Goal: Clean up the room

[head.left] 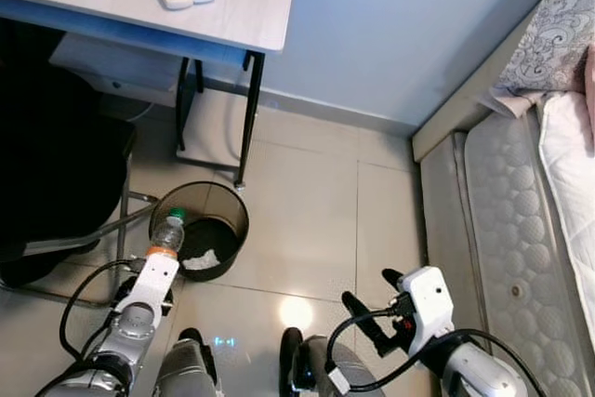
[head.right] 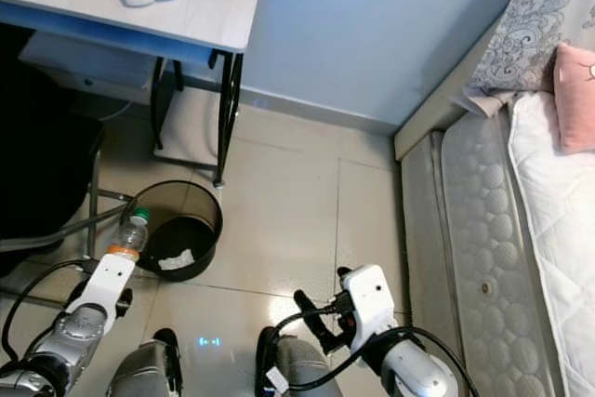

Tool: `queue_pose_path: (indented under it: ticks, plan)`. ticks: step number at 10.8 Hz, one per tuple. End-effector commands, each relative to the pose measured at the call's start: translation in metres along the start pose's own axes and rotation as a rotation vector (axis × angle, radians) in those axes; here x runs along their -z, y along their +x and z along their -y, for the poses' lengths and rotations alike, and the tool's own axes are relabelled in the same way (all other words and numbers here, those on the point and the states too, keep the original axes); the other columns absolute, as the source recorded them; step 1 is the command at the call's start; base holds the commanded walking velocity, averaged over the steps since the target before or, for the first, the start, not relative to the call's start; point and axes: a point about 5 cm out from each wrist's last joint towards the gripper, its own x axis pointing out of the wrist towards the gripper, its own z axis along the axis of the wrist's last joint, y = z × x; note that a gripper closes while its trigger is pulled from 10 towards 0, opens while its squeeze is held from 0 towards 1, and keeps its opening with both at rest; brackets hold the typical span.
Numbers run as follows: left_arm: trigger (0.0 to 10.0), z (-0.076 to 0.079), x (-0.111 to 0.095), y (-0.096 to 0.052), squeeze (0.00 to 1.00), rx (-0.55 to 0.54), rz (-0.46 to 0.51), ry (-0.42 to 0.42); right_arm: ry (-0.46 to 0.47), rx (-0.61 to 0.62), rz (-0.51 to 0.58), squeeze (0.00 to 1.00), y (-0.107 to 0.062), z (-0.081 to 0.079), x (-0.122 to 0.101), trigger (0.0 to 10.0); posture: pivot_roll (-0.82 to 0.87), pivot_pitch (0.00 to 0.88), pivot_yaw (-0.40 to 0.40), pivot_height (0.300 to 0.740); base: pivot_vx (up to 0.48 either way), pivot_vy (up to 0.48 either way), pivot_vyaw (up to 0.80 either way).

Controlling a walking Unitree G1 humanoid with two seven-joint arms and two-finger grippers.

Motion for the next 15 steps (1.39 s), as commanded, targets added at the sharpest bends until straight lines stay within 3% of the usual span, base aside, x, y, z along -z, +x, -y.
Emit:
queue_pose_path:
  ticks: [1,4,7,10,12,14,15]
  plan:
    - [0.0,0.007,0.003,-0.001,0.00,0.043,-0.012,0.024,0.012,0.022,-0.025,0.00,-0.006,0.001,0.004,10.0,-0.20,0.289,-0.182,0.740,0.000,0.000,0.00]
    - [0.0,0.004,-0.001,0.000,0.00,0.063,0.003,0.122,0.050,0.044,-0.029,0.00,-0.005,-0.006,0.010,10.0,-0.17,0.309,-0.134,0.740,0.000,0.000,0.00]
    - [0.0,-0.020,-0.001,0.001,0.00,0.049,0.008,0.190,0.103,0.049,-0.019,0.00,0.002,-0.024,0.017,10.0,-0.13,0.348,-0.065,0.740,0.000,0.000,0.00]
    - [0.0,-0.026,0.007,0.000,0.00,0.065,-0.008,0.273,0.119,0.083,-0.038,0.00,-0.012,-0.026,0.021,10.0,-0.16,0.382,-0.068,0.740,0.000,0.000,0.00]
    - [0.0,-0.028,0.005,0.000,0.00,0.078,0.005,0.325,0.072,0.062,-0.046,0.00,-0.018,-0.031,0.023,10.0,-0.17,0.393,-0.069,0.740,0.000,0.000,0.00]
    - [0.0,-0.027,0.000,0.001,0.00,0.084,0.019,0.345,0.011,0.041,-0.015,0.00,-0.011,-0.028,0.017,10.0,-0.17,0.392,-0.069,0.740,0.000,0.000,0.00]
    - [0.0,-0.021,-0.004,0.001,0.00,0.102,0.046,0.373,-0.021,0.020,0.013,0.00,0.001,-0.025,0.011,10.0,-0.17,0.392,-0.070,0.740,0.000,0.000,0.00]
